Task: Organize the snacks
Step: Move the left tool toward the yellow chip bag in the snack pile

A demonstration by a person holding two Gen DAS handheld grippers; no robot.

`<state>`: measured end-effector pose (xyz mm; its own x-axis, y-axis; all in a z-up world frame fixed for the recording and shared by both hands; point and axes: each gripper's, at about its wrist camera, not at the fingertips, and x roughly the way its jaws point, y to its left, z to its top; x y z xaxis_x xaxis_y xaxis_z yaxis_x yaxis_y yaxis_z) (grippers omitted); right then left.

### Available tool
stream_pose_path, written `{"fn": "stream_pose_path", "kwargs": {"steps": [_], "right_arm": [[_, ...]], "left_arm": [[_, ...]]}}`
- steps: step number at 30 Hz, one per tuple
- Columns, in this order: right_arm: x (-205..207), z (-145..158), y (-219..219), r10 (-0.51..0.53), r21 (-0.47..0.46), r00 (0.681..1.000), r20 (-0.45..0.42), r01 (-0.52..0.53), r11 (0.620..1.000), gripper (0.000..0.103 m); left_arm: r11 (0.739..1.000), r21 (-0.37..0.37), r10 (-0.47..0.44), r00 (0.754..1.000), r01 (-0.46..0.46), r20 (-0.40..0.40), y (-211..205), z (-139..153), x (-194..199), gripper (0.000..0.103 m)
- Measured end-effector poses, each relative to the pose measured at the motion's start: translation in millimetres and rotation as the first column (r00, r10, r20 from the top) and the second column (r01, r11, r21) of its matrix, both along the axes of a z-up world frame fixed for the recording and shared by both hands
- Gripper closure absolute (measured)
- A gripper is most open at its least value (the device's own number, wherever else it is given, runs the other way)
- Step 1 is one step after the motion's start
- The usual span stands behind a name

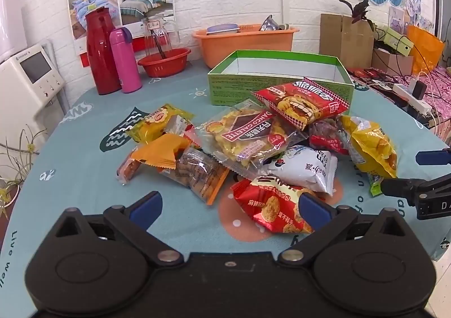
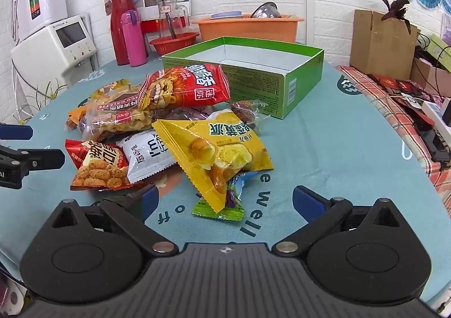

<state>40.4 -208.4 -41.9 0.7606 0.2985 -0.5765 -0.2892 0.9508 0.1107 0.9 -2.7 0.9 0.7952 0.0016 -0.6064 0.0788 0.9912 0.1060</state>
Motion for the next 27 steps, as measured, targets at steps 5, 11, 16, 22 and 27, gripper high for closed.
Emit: {"fn": "stream_pose_path", "kwargs": {"steps": [5,11,16,22,27], "right_arm": [[2,-3,-7,-0.002,0.023,1.000,0.001,0.002,1.000,0.000],[4,-8,-15,0.004,0.057,1.000,-0.005,-0.003,0.998,0.000],[6,-10,-21,0.014,0.081,1.000,-0.006,-0.013,0.997,0.000],[6,-11,-30,0.027,0.117,0.999,0.027,-0.030,0.993,0.000],[6,-16,-39,0.000,0.192,0.995,0.099,-0.019,0.981,0.000]], "left_arm": [[1.000,0.020,-0.010,1.000,0.010,-0.002,-8,2,3,0.000],[0.999,0.049,-0.015,1.000,0.015,-0.017,-19,4,7,0.000],[0.998,0.061,-0.019,1.000,0.020,-0.017,-26,7,10,0.000],[0.999,0.039,-0.024,1.000,0.024,-0.004,-27,12,11,0.000],[0.998,-0.018,-0.059,0.998,0.059,0.014,-32,20,16,0.000]]}}
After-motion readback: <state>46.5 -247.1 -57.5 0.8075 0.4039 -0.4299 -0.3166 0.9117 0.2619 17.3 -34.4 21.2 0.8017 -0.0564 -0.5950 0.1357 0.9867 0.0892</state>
